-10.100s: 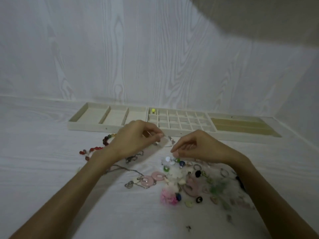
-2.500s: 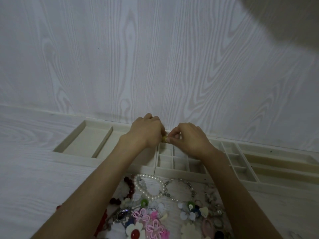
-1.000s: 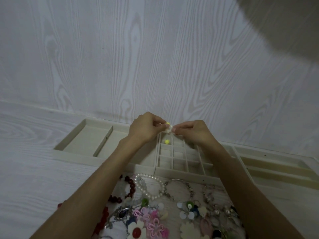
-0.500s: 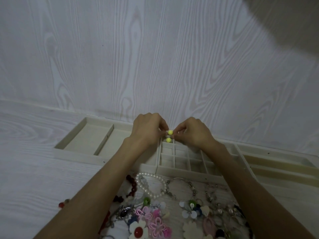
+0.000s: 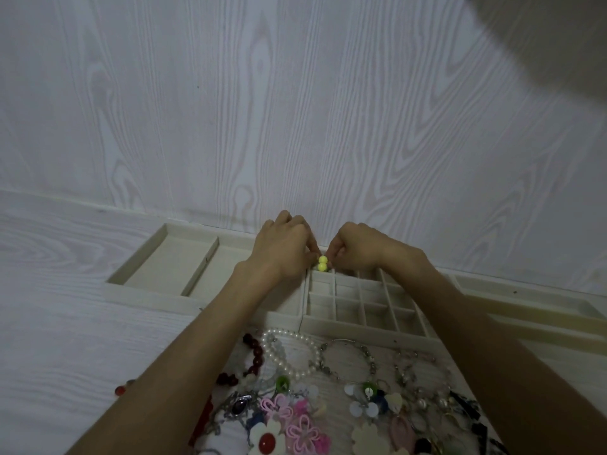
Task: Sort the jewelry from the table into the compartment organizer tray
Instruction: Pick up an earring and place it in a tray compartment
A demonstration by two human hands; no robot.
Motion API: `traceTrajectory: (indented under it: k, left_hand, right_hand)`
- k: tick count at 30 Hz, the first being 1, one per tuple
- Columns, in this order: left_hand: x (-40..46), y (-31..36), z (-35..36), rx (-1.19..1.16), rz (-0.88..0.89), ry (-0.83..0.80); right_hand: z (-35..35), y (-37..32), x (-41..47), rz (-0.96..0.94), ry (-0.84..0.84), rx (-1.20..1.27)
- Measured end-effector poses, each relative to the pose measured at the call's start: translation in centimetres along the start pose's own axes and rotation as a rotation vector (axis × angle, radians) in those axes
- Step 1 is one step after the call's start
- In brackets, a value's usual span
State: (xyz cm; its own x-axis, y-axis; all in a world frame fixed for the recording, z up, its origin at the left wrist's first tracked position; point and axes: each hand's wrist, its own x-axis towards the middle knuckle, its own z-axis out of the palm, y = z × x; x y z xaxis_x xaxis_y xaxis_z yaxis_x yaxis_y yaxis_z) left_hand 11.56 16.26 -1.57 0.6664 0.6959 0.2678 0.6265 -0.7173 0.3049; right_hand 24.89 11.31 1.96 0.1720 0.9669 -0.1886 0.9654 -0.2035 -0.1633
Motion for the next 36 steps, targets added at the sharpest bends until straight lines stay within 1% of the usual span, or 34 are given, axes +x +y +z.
traceTrajectory:
  k: [2,4,9,11,13,15,16,18,21,27,30,32,36]
  left_hand:
    - [0.1,0.0,0.3,0.004,0.005,-0.018]
    - [0.0,0.0,0.6,0.003,0.004,-0.037]
    - [0.2,-0.4,-0.1,-0.093,-0.071,-0.013]
    - [0.4,-0.8,-1.6,-0.106,-0.098,-0.106]
    - [0.4,-0.8,-3.4,-0.084,-0.121,-0.28]
    - [0.2,-0.2,-4.1,-0.009,-0.105,-0.461]
    - [0.1,0.1,-4.1,0.022,-0.096,-0.518]
    - [0.0,0.4,-3.5,0.052,-0.111,-0.581]
    - [0.1,0.5,-2.8,0.12,-0.14,-0.608]
    - [0.0,1.3,-2.3,0.16,-0.097,-0.578]
    - [-0.3,1.9,-2.5,0.203,-0.059,-0.539]
    - [-0.2,2.0,-2.3,0.214,-0.071,-0.53]
    - [-0.2,1.6,-2.1,0.209,-0.101,-0.572]
  right_hand:
    - [-0.1,0.0,0.0,-0.008,-0.047,0.018]
    - [-0.4,0.0,-0.1,-0.019,-0.045,0.013]
    - [-1.7,0.5,-1.6,-0.046,0.071,0.065]
    - [-1.8,0.9,-2.4,-0.064,0.096,0.086]
    - [-1.6,1.1,-2.9,-0.084,0.148,0.03]
    - [-1.1,1.2,-3.1,-0.112,0.171,-0.076]
    - [-0.8,1.1,-3.0,-0.126,0.16,-0.115]
    - [-0.3,1.1,-2.7,-0.135,0.131,-0.156]
    - [0.2,1.1,-2.3,-0.135,0.115,-0.172]
    - [0.4,1.9,-2.1,-0.122,0.136,-0.14]
    - [0.7,2.1,-2.0,-0.106,0.146,-0.082]
    - [0.8,2.0,-1.9,-0.093,0.164,-0.037]
    - [0.8,1.5,-1.6,-0.038,0.199,0.065]
